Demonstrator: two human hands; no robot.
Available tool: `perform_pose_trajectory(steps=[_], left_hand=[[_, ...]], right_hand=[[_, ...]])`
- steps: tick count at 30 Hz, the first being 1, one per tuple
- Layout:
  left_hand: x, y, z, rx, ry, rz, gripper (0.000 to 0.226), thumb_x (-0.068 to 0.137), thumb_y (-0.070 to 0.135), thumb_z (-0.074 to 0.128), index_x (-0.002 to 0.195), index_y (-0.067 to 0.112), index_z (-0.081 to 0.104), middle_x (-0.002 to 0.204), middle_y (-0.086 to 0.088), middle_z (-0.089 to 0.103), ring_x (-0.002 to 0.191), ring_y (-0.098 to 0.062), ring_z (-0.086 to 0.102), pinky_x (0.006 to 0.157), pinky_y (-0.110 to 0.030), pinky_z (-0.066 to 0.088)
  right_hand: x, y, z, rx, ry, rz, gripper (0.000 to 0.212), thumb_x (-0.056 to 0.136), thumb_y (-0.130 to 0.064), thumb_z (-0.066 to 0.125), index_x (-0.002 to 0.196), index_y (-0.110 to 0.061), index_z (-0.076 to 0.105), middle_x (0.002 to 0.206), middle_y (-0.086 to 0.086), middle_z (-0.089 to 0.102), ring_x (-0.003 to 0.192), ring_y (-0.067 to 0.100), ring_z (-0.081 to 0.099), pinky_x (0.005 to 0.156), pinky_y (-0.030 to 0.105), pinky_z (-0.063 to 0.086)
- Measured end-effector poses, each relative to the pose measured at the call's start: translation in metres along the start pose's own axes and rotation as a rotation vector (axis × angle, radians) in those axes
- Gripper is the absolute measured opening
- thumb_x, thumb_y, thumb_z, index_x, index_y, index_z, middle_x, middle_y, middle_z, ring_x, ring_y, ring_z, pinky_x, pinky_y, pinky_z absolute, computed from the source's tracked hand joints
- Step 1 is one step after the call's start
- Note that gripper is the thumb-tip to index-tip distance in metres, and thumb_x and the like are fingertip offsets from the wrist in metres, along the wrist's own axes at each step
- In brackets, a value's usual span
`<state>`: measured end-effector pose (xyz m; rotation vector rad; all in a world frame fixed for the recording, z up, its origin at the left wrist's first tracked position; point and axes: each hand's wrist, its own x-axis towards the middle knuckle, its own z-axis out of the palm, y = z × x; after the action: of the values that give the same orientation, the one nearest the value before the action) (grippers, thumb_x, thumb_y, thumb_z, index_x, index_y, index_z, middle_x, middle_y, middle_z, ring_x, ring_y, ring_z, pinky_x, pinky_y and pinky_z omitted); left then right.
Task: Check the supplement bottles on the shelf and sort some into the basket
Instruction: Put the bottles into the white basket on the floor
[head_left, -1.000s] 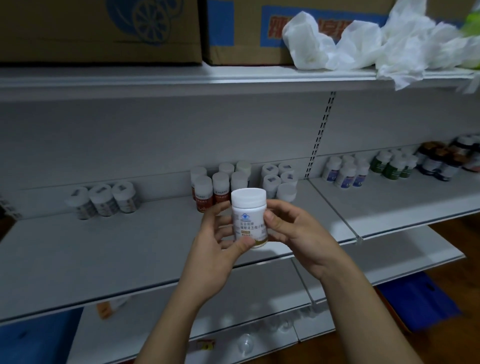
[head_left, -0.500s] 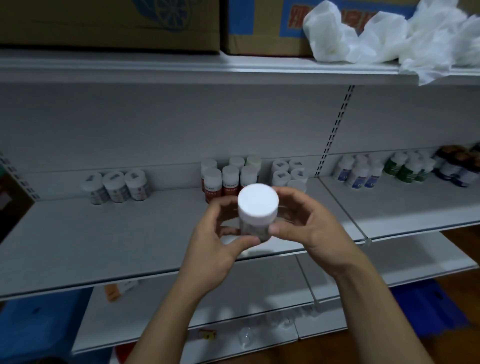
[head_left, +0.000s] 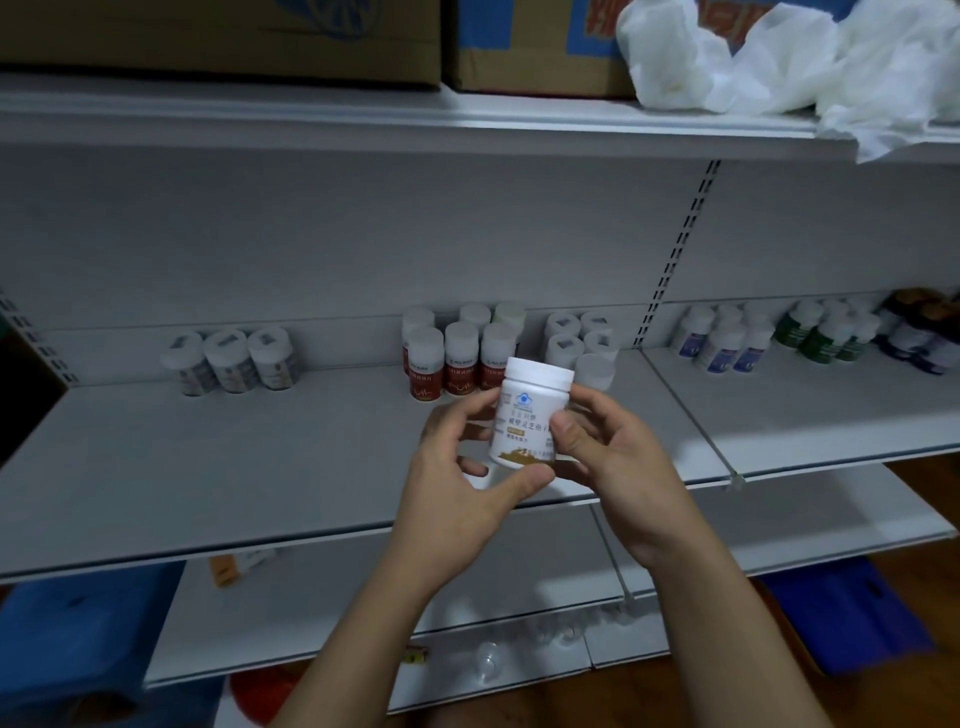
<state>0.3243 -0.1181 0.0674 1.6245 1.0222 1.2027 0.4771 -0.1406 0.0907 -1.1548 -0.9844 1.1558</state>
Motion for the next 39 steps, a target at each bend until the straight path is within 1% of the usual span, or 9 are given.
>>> perform_pose_trajectory(steps=[6, 9, 14, 18, 23, 30, 34, 37, 39], left_hand=[[0.002, -0.002, 0.007, 0.020, 0.028, -0.034, 0.061, 0.068, 0.041, 0.076, 0.125, 0.037, 0.054, 0.110, 0.010, 0.054, 0.096, -0.002, 0.057, 0.071, -0.018, 0.050], [0.004, 0.003, 0.006, -0.051, -0.007, -0.041, 0.055, 0.079, 0.031, 0.076, 0.128, 0.034, 0.050, 0.108, 0.010, 0.058, 0.097, 0.001, 0.057, 0.069, -0.015, 0.049], [0.000, 0.006, 0.005, -0.093, 0.017, -0.046, 0.043, 0.075, 0.036, 0.070, 0.112, 0.040, 0.048, 0.108, 0.016, 0.062, 0.103, -0.001, 0.060, 0.070, -0.018, 0.050], [-0.002, 0.008, 0.004, -0.068, 0.079, -0.055, 0.058, 0.063, 0.035, 0.079, 0.112, 0.035, 0.049, 0.103, 0.011, 0.057, 0.091, -0.002, 0.058, 0.063, -0.019, 0.048], [-0.004, 0.010, -0.001, 0.039, 0.047, -0.048, 0.065, 0.060, 0.037, 0.088, 0.112, 0.039, 0.049, 0.104, 0.010, 0.056, 0.065, -0.003, 0.047, 0.060, -0.014, 0.039], [-0.002, 0.023, -0.018, -0.038, -0.088, 0.017, 0.066, 0.062, 0.052, 0.073, 0.121, 0.032, 0.052, 0.118, 0.017, 0.060, 0.103, -0.006, 0.058, 0.075, -0.030, 0.052], [0.003, 0.028, -0.021, -0.063, -0.093, 0.026, 0.066, 0.062, 0.052, 0.074, 0.122, 0.031, 0.054, 0.116, 0.013, 0.062, 0.105, -0.005, 0.060, 0.074, -0.025, 0.050], [0.003, 0.031, -0.021, -0.061, -0.122, 0.023, 0.065, 0.063, 0.054, 0.072, 0.122, 0.033, 0.054, 0.115, 0.016, 0.063, 0.103, -0.003, 0.060, 0.073, -0.024, 0.051], [0.001, 0.031, -0.023, -0.070, -0.149, 0.008, 0.064, 0.063, 0.055, 0.072, 0.121, 0.035, 0.055, 0.116, 0.014, 0.063, 0.102, -0.006, 0.060, 0.075, -0.023, 0.052]], right_hand=[[0.000, 0.002, -0.001, 0.000, 0.079, -0.007, 0.041, 0.077, -0.018, 0.071, 0.117, -0.014, 0.062, 0.099, 0.013, 0.071, 0.091, 0.024, 0.071, 0.077, 0.036, 0.059], [-0.001, -0.001, -0.006, -0.011, 0.114, -0.044, 0.025, 0.085, -0.015, 0.065, 0.110, -0.015, 0.066, 0.096, 0.012, 0.072, 0.089, 0.023, 0.071, 0.075, 0.036, 0.060], [-0.004, -0.001, -0.006, 0.002, 0.048, 0.001, 0.028, 0.090, -0.015, 0.058, 0.118, -0.011, 0.063, 0.100, 0.008, 0.073, 0.093, 0.021, 0.070, 0.075, 0.030, 0.058], [-0.008, -0.004, 0.002, 0.031, -0.058, 0.047, 0.027, 0.099, -0.014, 0.047, 0.123, -0.013, 0.060, 0.108, 0.008, 0.073, 0.098, 0.021, 0.070, 0.075, 0.027, 0.056], [-0.010, -0.007, 0.012, 0.065, -0.086, 0.031, 0.040, 0.080, -0.022, 0.064, 0.118, -0.010, 0.061, 0.104, 0.009, 0.074, 0.095, 0.023, 0.071, 0.075, 0.029, 0.058], [-0.005, -0.026, 0.004, 0.121, -0.043, -0.024, 0.037, 0.077, -0.026, 0.067, 0.109, -0.008, 0.069, 0.108, 0.012, 0.073, 0.100, 0.024, 0.069, 0.082, 0.031, 0.057], [-0.005, -0.031, 0.002, 0.106, -0.063, -0.056, 0.043, 0.069, -0.029, 0.082, 0.105, -0.009, 0.072, 0.108, 0.012, 0.072, 0.101, 0.023, 0.069, 0.079, 0.029, 0.056], [-0.009, -0.032, 0.005, 0.152, -0.080, -0.035, 0.053, 0.069, -0.033, 0.081, 0.111, -0.004, 0.068, 0.111, 0.018, 0.070, 0.103, 0.030, 0.068, 0.080, 0.031, 0.056], [-0.011, -0.032, 0.006, 0.169, -0.067, -0.018, 0.046, 0.075, -0.031, 0.075, 0.111, -0.004, 0.066, 0.110, 0.018, 0.070, 0.101, 0.031, 0.067, 0.080, 0.030, 0.057]])
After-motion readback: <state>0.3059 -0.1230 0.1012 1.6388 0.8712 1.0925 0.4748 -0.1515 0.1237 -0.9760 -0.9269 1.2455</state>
